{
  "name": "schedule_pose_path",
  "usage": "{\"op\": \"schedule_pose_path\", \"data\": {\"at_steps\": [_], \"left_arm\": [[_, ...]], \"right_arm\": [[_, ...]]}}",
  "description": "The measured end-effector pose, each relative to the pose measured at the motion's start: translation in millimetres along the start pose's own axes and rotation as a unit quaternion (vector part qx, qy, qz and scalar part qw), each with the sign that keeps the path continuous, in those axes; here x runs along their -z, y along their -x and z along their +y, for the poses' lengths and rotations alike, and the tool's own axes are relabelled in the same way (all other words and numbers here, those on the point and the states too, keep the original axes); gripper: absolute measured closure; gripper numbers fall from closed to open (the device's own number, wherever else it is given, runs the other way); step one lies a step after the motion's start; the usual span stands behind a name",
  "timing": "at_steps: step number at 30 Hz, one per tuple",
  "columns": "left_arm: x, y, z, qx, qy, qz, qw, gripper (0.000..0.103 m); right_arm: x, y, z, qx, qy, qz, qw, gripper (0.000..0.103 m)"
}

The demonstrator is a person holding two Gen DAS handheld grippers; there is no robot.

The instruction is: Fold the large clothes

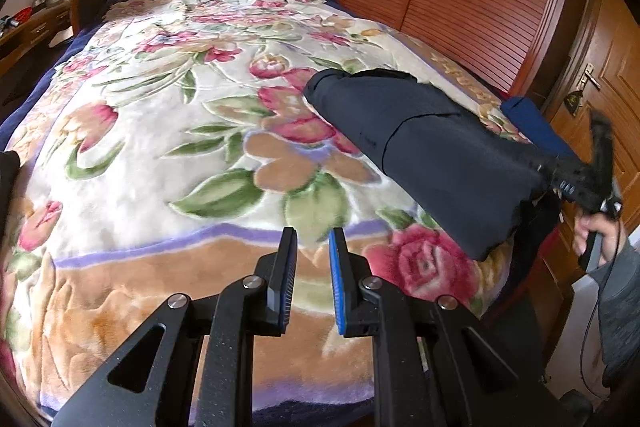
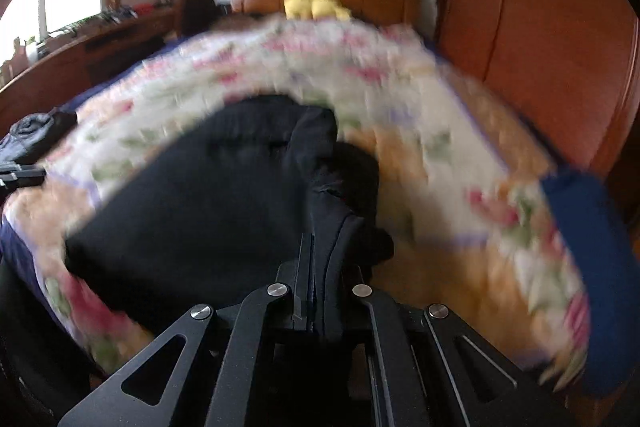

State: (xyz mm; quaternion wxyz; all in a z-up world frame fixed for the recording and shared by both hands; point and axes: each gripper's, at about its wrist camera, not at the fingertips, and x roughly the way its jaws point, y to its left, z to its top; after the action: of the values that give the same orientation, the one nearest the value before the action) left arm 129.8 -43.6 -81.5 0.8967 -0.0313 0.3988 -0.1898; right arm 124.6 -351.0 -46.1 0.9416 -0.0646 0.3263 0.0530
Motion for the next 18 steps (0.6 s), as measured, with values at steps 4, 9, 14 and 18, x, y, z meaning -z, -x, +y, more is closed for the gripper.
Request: {"op": "schedule_pose_path", "data": {"at_steps": [4,9,14,18], "left_arm": [[2.1,-1.5,-1.8,0.003,0.000,0.003,1.0000,0.086],[4.8,-0.3,-2.4,0.007,0.002,0.001,1.0000,0.086],[8.5,-0.5,-2.6,0.009,0.002,0.003,1.0000,0.086],[12.1,-3.0,-2.7,0.011,0.004,0.006,0.9999,0.086]], "right_arm": [[14.4,-9.3,-1.2,-0.012,-0.007,0.031,0.999,0.100],[1.6,-3.7,-2.0,-0.014,-0.015,0.028,0.999,0.096],[-22.8,15.5,-6.9,-0.017,-0.035,0.011,0.999,0.076],[-48.6,23.7,-7.5,-0.027,-0.036,-0.017,0.999,0.059]]}}
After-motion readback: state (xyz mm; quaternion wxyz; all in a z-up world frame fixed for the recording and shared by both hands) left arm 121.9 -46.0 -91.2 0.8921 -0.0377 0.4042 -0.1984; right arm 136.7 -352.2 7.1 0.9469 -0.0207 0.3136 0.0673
